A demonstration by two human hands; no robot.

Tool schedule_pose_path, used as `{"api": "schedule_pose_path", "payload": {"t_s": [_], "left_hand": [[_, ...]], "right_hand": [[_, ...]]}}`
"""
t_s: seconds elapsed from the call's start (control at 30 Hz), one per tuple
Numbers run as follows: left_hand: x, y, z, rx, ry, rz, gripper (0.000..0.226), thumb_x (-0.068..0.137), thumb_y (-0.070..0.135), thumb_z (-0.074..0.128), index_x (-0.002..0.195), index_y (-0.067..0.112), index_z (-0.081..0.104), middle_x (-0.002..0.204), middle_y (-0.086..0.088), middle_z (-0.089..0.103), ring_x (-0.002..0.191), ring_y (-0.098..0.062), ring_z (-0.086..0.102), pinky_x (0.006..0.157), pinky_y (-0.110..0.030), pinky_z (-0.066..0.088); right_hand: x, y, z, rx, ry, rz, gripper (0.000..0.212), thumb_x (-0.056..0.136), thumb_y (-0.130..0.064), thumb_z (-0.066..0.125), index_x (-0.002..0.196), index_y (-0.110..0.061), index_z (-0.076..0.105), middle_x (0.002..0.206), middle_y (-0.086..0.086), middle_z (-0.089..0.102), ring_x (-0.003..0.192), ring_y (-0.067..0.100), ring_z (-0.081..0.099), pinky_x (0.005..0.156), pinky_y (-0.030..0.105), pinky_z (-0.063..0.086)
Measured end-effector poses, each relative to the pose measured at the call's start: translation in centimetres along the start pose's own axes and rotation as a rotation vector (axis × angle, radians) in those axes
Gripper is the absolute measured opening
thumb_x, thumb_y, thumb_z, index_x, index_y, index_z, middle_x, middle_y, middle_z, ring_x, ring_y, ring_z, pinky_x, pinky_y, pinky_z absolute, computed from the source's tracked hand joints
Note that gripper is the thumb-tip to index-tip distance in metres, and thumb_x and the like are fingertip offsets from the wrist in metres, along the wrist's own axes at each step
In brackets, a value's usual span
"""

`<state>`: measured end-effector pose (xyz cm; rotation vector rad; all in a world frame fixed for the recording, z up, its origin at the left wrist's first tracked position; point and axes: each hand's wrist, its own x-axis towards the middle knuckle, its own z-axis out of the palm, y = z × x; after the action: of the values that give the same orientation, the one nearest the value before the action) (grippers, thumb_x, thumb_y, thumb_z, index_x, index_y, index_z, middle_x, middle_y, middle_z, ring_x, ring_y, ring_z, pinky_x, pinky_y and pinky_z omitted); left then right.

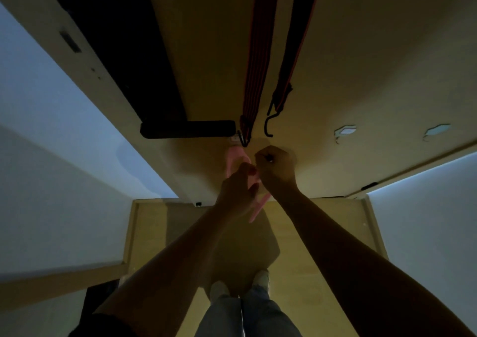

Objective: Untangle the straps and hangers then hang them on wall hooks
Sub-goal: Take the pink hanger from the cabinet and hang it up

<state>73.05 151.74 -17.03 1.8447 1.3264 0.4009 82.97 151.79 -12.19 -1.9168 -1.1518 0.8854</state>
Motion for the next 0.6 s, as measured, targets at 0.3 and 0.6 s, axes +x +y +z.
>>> {"api": "schedule_pose_path", "payload": {"t_s": [0.3, 0.6], "left_hand": [[-1.2, 2.8, -0.7, -0.049, 0.09, 0.085, 0.022, 0.097, 0.017, 0.04, 0.106, 0.002, 0.053, 0.097, -0.011, 0.055, 0.074, -0.02, 0.056, 0.055, -0.017, 0.041], [-1.5, 6.6, 1.3, -0.019, 0.177, 0.275, 0.031, 0.089, 0.024, 0.04, 0.094, 0.001, 0.06, 0.069, -0.011, 0.06, 0.05, -0.009, 0.046, 0.049, -0.024, 0.037]], "right_hand": [[-3.4, 2.1, -3.5, -0.148, -0.037, -0.122, 0.02, 0.078, -0.008, 0.062, 0.088, -0.013, 0.046, 0.087, 0.0, 0.042, 0.074, 0.013, 0.042, 0.058, 0.017, 0.034], [-4.9, 4.5, -9.4, -0.395, 0.149, -0.259, 0.016, 0.088, -0.013, 0.057, 0.098, -0.003, 0.065, 0.091, 0.003, 0.059, 0.08, 0.017, 0.055, 0.064, 0.008, 0.032]]}}
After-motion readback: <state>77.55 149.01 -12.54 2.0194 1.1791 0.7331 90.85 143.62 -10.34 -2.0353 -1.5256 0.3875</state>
